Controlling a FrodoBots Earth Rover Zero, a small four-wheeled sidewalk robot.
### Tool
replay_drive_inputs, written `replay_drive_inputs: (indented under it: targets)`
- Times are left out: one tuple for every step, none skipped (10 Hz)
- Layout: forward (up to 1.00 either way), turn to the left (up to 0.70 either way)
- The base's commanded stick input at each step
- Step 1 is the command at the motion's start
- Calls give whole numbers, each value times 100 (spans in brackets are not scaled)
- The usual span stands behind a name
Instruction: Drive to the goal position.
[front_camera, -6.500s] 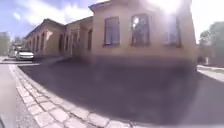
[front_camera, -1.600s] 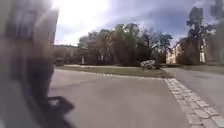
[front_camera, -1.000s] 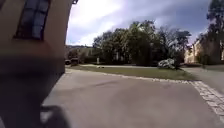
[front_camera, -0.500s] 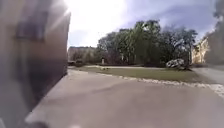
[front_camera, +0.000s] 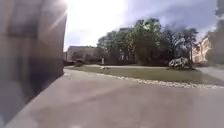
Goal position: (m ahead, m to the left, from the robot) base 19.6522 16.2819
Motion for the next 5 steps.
replay_drive_inputs:
  targets:
    - [100, 5]
    - [100, 41]
    - [100, 41]
    - [100, 41]
    - [100, 41]
